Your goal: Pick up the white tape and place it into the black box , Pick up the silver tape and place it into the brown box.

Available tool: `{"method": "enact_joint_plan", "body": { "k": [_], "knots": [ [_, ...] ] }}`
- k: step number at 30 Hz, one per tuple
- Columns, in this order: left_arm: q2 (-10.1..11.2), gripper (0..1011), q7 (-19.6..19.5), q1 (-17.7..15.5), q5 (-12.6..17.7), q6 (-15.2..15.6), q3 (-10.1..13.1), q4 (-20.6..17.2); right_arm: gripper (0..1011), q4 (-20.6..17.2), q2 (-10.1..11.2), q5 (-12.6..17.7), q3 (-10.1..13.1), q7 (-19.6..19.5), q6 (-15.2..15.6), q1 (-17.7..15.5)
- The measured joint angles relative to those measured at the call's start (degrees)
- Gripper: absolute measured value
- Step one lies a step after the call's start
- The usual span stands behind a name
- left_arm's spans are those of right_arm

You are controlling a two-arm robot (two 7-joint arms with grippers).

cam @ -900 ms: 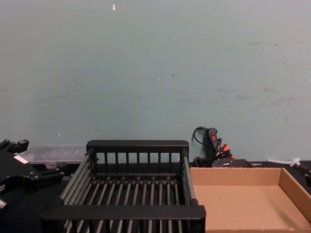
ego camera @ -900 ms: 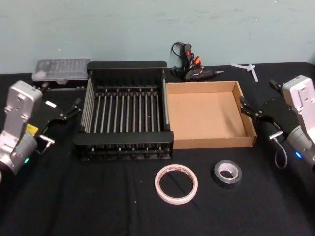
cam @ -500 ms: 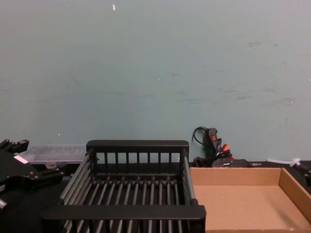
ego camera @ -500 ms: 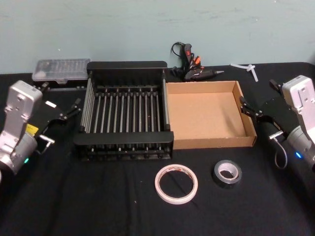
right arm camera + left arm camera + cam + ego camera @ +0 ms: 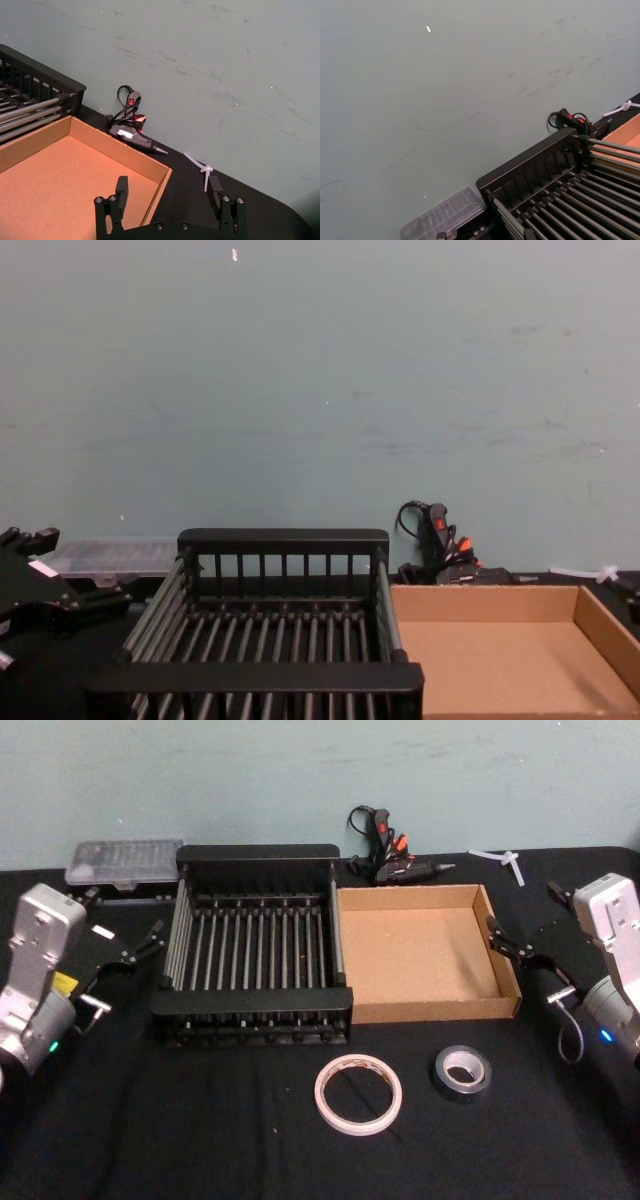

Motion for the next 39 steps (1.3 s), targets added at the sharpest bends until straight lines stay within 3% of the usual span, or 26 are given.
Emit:
{"method": "enact_joint_plan", "body": {
  "k": [39],
  "knots": [
    [0.00,1001,0.00,0.00,0.00,0.00,0.00,0.00,1002,0.00,0.00,0.00,0.00,0.00,0.00,0.00]
  ]
}}
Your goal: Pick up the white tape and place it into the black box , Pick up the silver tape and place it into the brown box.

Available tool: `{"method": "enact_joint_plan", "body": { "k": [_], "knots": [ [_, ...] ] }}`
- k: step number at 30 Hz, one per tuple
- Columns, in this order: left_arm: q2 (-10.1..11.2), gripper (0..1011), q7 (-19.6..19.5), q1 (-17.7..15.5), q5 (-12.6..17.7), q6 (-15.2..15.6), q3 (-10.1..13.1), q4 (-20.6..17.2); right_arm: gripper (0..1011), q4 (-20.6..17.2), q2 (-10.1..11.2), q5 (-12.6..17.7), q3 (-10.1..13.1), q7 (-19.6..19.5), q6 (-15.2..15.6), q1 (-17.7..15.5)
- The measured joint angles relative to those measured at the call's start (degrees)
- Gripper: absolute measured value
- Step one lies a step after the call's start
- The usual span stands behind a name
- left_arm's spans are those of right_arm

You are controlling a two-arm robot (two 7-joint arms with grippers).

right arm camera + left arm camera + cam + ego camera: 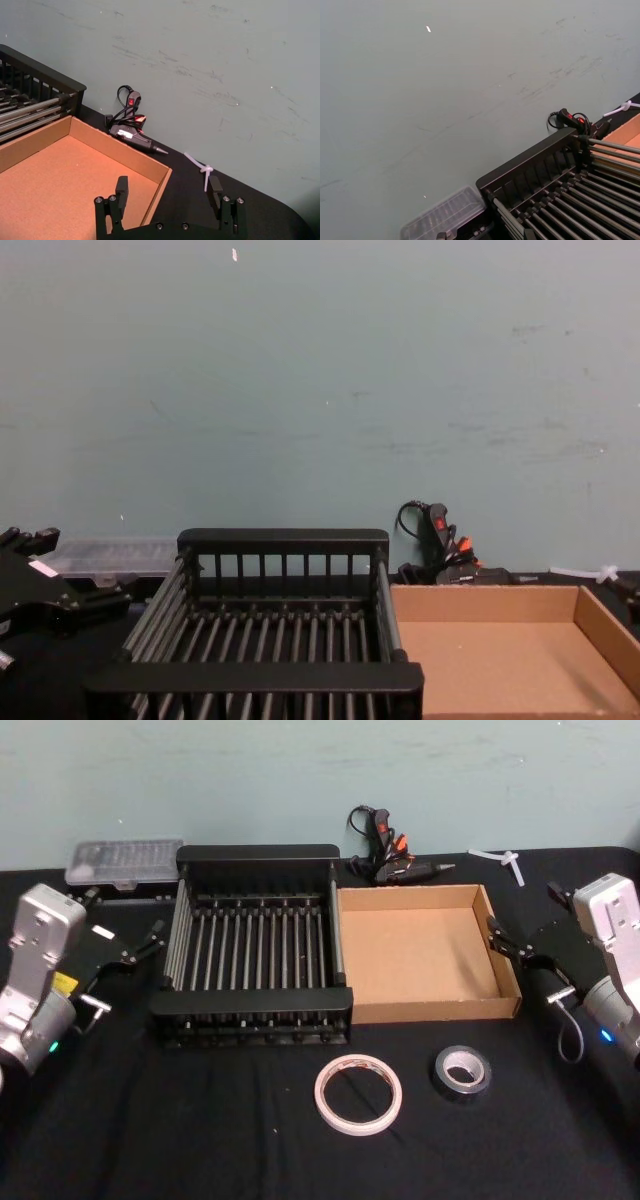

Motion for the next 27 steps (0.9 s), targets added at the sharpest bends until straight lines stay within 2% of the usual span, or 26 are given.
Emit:
{"method": "enact_joint_plan", "body": {
  "k": [7,15,27],
  "knots": [
    [0.00,1001,0.00,0.00,0.00,0.00,0.00,0.00,1002,-0.20,-0.21,0.28,0.71,0.70,0.00,-0.36],
    [0.00,1001,0.00,0.00,0.00,0.00,0.00,0.00,1002,-2.93,-0.19,1.94,2.68,2.57,0.99,-2.23],
    [0.00,1001,0.00,0.00,0.00,0.00,0.00,0.00,1002,-10.69,1.14,5.02,6.27,4.36,4.63,-7.92]
  ]
}}
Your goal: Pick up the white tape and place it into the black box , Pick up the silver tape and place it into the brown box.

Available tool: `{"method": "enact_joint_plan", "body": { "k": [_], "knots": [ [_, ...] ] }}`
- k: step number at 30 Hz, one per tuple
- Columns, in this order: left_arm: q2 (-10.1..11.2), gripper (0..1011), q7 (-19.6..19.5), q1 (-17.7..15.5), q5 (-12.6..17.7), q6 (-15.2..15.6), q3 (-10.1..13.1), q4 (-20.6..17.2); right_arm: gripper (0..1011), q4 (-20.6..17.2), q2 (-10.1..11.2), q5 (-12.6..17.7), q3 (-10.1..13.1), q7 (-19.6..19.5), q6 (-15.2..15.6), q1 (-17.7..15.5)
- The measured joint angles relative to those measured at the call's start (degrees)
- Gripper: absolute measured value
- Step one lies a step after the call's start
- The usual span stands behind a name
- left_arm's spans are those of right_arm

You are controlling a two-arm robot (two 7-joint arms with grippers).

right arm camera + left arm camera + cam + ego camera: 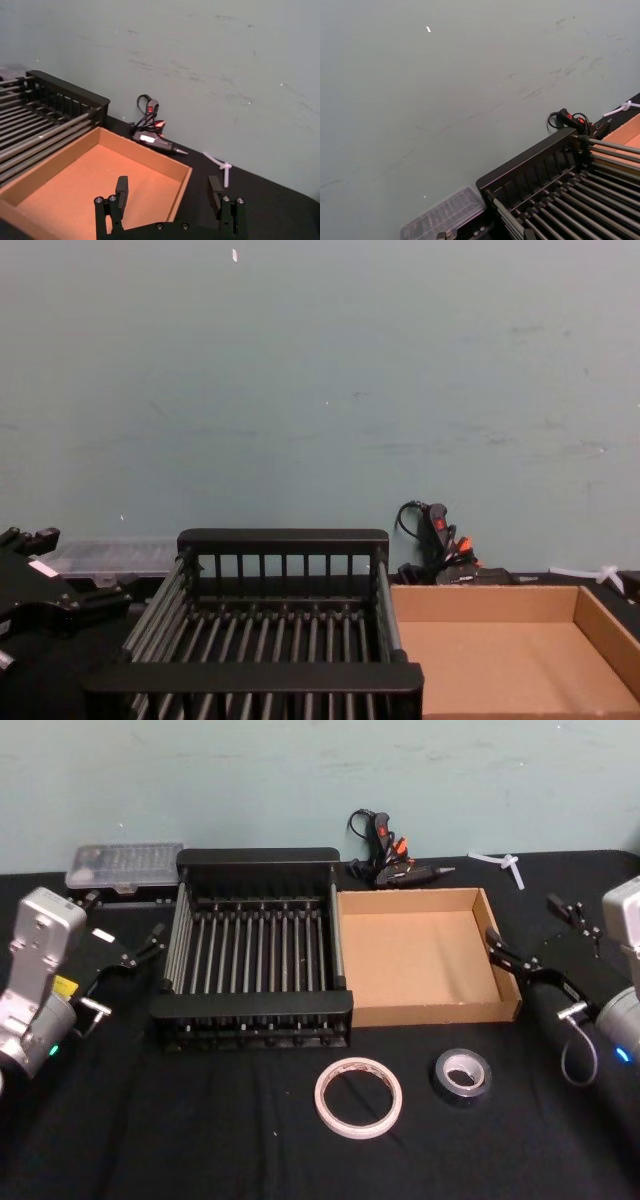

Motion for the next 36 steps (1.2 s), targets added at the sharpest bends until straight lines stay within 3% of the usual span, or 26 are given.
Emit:
{"method": "enact_joint_plan", "body": {
  "k": [14,29,36],
  "knots": [
    [0.00,1001,0.00,0.00,0.00,0.00,0.00,0.00,1002,-10.70,2.77,2.52,3.89,1.72,5.11,-9.59],
    [0.00,1001,0.00,0.00,0.00,0.00,0.00,0.00,1002,-15.65,4.12,2.39,5.49,2.85,11.95,-15.19],
    [0.00,1001,0.00,0.00,0.00,0.00,0.00,0.00,1002,-16.48,3.53,2.49,5.61,3.38,17.38,-15.90]
  ]
}}
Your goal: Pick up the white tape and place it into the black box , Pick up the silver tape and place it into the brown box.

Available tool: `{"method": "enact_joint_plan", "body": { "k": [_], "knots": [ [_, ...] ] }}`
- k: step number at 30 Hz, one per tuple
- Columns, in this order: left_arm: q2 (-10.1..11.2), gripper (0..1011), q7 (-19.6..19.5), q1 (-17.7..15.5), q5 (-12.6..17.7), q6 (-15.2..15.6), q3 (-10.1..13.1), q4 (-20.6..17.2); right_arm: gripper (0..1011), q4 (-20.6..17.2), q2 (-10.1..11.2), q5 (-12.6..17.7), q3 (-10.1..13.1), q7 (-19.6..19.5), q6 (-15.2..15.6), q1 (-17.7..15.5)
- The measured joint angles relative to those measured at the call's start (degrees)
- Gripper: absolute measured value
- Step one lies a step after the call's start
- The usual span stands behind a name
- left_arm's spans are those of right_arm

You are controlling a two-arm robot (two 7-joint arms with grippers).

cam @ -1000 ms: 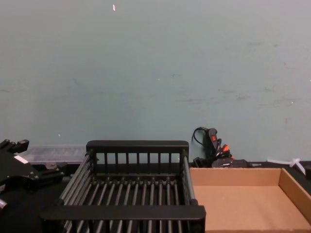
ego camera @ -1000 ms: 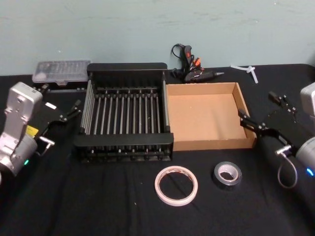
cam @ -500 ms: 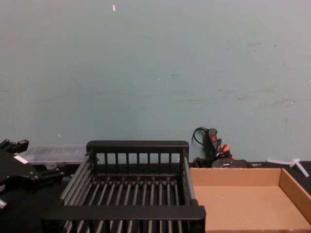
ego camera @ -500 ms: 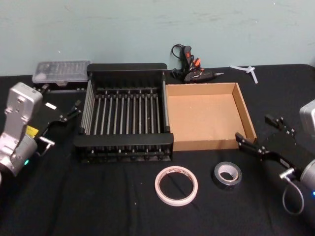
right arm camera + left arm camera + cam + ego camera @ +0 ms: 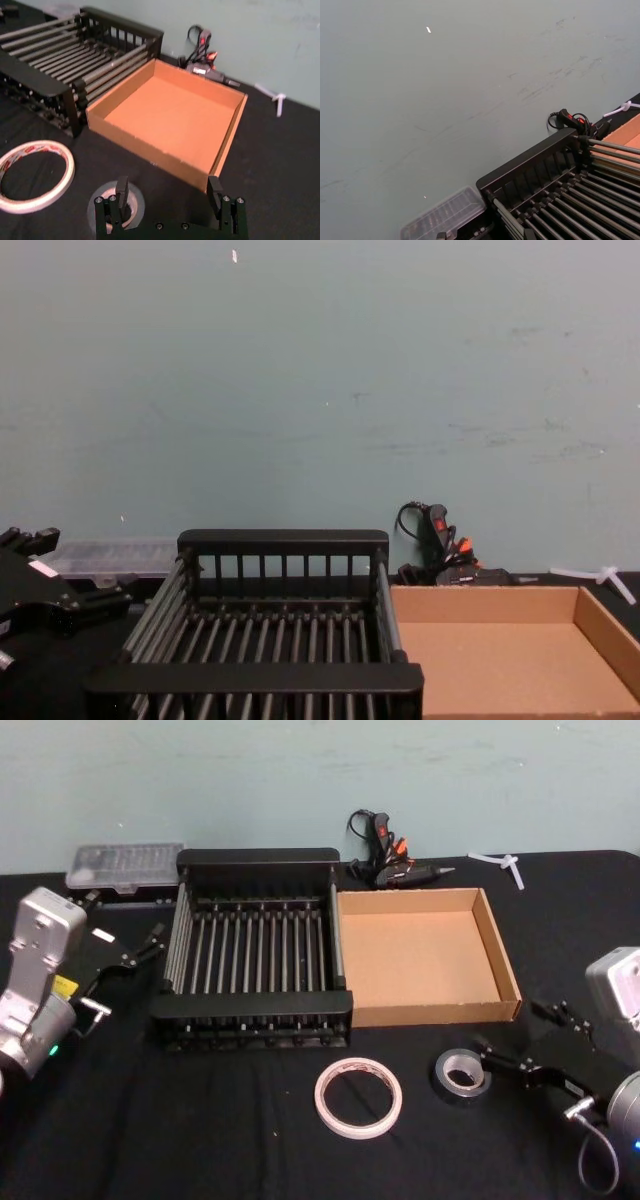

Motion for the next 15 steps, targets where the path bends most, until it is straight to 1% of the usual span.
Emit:
{"method": "enact_joint_plan", "body": {
  "k": [7,15],
  "knots": [
    [0.00,1001,0.00,0.00,0.00,0.00,0.00,0.00,1002,0.18,-1.28,-0.02,-0.10,0.29,3.68,0.26],
    [0.00,1001,0.00,0.00,0.00,0.00,0.00,0.00,1002,0.94,-2.82,-0.68,-0.23,0.67,5.86,0.95]
  ]
}}
